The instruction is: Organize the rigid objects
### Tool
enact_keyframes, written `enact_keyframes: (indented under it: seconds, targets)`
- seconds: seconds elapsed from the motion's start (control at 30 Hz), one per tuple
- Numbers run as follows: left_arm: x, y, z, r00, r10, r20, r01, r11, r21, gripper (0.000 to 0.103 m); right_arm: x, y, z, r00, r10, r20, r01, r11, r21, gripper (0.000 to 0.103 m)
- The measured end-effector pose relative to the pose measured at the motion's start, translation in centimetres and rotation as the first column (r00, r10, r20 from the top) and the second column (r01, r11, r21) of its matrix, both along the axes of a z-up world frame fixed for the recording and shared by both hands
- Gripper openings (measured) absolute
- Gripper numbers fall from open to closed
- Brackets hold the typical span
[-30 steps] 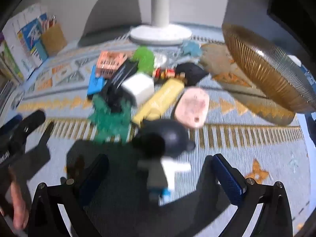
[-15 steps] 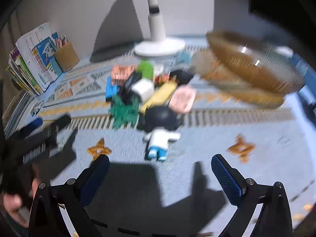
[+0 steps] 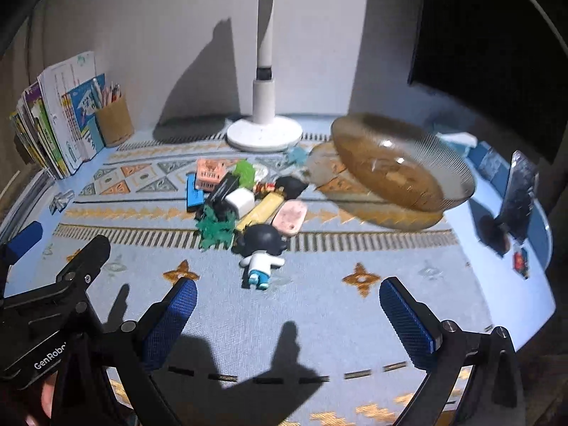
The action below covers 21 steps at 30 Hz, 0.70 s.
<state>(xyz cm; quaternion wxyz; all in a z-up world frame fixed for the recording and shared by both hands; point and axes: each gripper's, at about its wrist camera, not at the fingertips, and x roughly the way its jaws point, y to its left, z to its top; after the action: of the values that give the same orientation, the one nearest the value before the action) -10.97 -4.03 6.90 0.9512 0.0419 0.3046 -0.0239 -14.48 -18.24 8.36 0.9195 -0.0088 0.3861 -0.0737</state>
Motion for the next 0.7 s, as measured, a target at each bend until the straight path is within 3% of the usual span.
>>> enact_keyframes:
  seconds: [0.33, 0.7]
  targets:
    - [-2.0, -0.3, 2.0, 0.999, 0.010, 0.050, -0.010, 1.000, -0.004, 0.102, -2.0, -0.2, 1.5, 0.998, -0.005, 0.059, 0.005, 1.000, 0.004, 0.103]
    - [-2.2, 0.2, 1.9, 0.999, 0.011, 0.042, -0.010, 1.000, -0.027, 0.102, -2.3, -0.5, 1.3, 0.999, 0.022, 0.035, -0.026, 0.995, 0.094, 0.103]
